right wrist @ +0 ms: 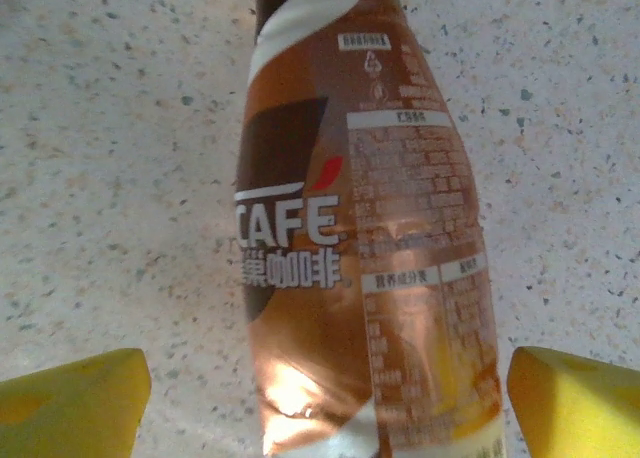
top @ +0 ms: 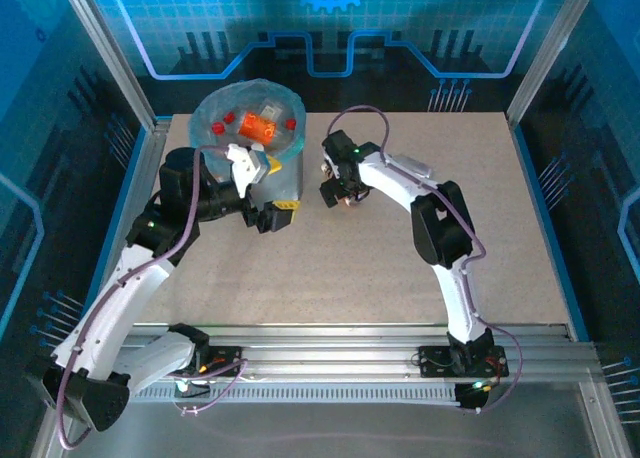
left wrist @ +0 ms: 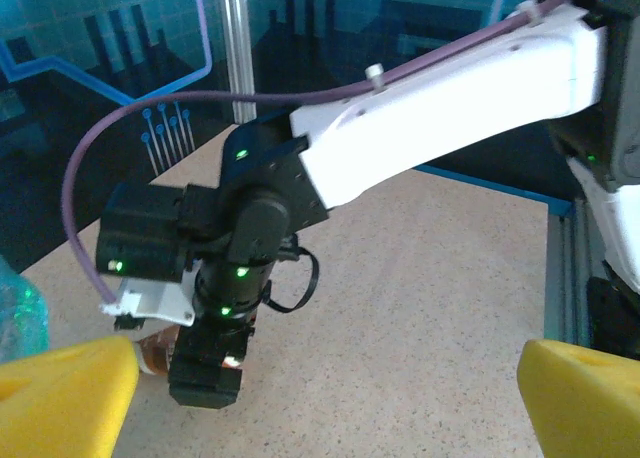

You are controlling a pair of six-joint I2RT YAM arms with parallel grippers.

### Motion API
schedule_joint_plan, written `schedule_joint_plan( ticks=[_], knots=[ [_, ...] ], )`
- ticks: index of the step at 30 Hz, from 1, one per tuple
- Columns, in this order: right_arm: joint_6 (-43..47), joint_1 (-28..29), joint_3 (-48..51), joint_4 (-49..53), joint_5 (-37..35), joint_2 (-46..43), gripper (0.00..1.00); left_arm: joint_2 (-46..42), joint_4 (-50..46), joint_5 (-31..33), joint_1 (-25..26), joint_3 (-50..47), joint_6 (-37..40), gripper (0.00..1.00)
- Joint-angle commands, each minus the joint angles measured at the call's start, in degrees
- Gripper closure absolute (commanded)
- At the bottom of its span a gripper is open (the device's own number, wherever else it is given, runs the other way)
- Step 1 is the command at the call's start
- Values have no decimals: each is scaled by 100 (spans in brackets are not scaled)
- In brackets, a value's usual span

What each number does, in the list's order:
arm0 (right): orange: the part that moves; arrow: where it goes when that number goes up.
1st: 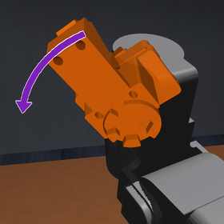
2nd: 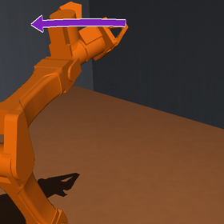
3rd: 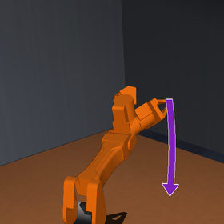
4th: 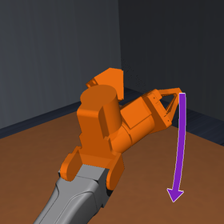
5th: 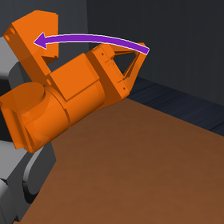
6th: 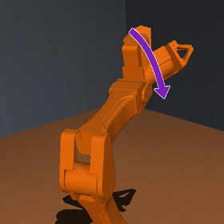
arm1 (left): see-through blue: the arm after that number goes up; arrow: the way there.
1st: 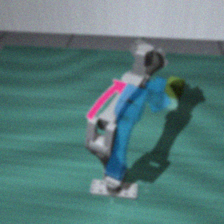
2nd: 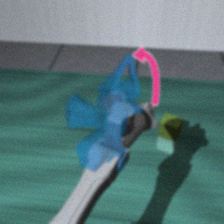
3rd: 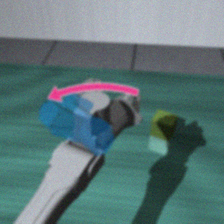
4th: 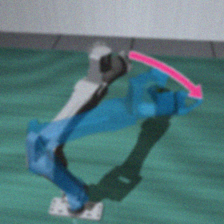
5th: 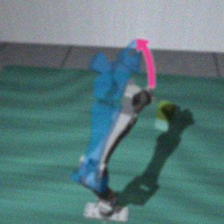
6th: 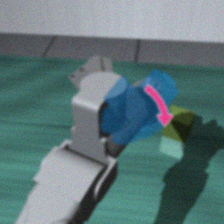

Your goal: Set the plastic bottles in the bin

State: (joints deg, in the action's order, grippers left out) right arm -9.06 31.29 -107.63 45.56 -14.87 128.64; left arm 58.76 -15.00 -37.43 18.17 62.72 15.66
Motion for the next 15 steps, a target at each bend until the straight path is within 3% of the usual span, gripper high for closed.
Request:
schedule_joint_plan(
  ticks=[1,10,15],
  knots=[
    [150,-95,-313,298,-215,292,10,121,258,-322,63,-25,289,2],
    [131,-127,-169,184,-139,248,36,276,436,-174,63,30,300,1],
    [48,-175,115,129,-72,-124,43,422,843,362,70,74,-111,1]
  ],
)
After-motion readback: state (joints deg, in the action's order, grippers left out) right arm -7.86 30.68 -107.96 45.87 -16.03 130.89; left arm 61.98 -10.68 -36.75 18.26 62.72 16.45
